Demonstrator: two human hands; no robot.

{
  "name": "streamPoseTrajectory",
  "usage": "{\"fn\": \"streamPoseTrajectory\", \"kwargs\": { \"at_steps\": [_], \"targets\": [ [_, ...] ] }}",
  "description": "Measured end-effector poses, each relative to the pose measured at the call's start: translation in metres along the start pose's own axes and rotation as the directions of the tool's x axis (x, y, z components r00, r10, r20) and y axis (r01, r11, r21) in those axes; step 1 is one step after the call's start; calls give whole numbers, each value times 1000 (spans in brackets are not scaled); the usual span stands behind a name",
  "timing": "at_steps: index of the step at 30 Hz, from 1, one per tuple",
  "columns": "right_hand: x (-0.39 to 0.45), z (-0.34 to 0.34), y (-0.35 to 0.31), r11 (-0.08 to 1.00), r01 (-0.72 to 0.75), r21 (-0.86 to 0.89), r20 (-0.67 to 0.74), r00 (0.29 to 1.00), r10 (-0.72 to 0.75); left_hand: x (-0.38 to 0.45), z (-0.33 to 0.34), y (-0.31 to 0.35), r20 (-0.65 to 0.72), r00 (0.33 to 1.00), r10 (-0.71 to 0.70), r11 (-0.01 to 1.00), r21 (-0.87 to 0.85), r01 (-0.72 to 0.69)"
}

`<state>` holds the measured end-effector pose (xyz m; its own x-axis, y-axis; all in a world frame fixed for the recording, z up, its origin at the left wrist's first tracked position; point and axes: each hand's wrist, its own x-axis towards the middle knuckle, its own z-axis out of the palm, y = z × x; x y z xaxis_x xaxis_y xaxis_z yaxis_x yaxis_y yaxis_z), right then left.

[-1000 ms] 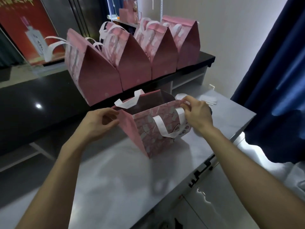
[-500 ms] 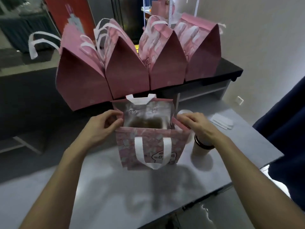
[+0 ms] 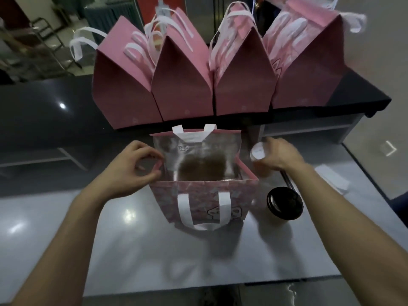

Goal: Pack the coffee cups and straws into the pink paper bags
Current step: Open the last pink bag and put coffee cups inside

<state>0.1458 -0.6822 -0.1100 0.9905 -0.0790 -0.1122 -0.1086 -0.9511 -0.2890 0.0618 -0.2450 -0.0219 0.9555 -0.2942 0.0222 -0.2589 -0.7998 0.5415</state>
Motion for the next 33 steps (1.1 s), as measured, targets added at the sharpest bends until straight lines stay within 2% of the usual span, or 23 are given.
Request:
{"fn": "streamPoseTrajectory", "kwargs": {
  "at_steps": [2, 4, 5, 7, 9, 11, 12, 14, 16, 18, 20, 23, 25, 29, 33],
  "targets": [
    [-8, -19, -7, 991, 12, 134, -193, 981, 14, 6, -4, 3, -105, 994, 28, 1000, 14, -27],
    [-22, -44, -21, 954, 79, 291, -384, 922, 41, 14, -9, 6, -219, 974, 65, 998, 28, -60],
    [-29, -57, -30, 931, 140, 336, -476, 879, 39, 18, -12, 8, -232, 969, 78, 997, 31, -73],
    [-45, -85, -51, 881, 279, 382, -621, 783, 21, 25, -15, 11, -178, 978, 105, 993, 77, -93],
    [-61, -111, -71, 803, 432, 410, -675, 736, -52, 31, -14, 10, -107, 986, 127, 976, 191, -105],
    [-75, -128, -88, 711, 539, 451, -610, 768, -195, 34, -12, 6, -64, 994, 94, 959, 274, -73],
    [-80, -133, -96, 686, 552, 474, -526, 802, -283, 32, -11, 3, -46, 997, 68, 957, 285, -52],
    [-86, -135, -114, 717, 504, 483, -277, 864, -421, 27, -8, -3, -1, 999, 39, 963, 267, -37],
    [-85, -126, -134, 810, 425, 403, -20, 889, -457, 21, -2, -9, 49, 998, 37, 973, 228, -47],
    [-82, -108, -152, 873, 410, 265, 165, 873, -460, 16, 4, -13, 87, 995, 42, 979, 195, -58],
    [-75, -86, -167, 871, 477, 122, 285, 823, -491, 12, 7, -17, 100, 993, 59, 980, 182, -77],
    [-66, -52, -181, 816, 569, -101, 387, 778, -495, 6, 10, -20, 120, 988, 98, 973, 195, -120],
    [-60, -33, -187, 778, 604, -172, 422, 759, -496, 4, 12, -20, 142, 982, 123, 964, 218, -152],
    [-43, -18, -199, 758, 639, -134, 469, 714, -519, -4, 17, -17, 188, 970, 155, 956, 218, -195],
    [-31, -19, -201, 782, 598, -175, 440, 758, -481, -5, 12, -14, 192, 967, 168, 962, 183, -203]
  ]
}}
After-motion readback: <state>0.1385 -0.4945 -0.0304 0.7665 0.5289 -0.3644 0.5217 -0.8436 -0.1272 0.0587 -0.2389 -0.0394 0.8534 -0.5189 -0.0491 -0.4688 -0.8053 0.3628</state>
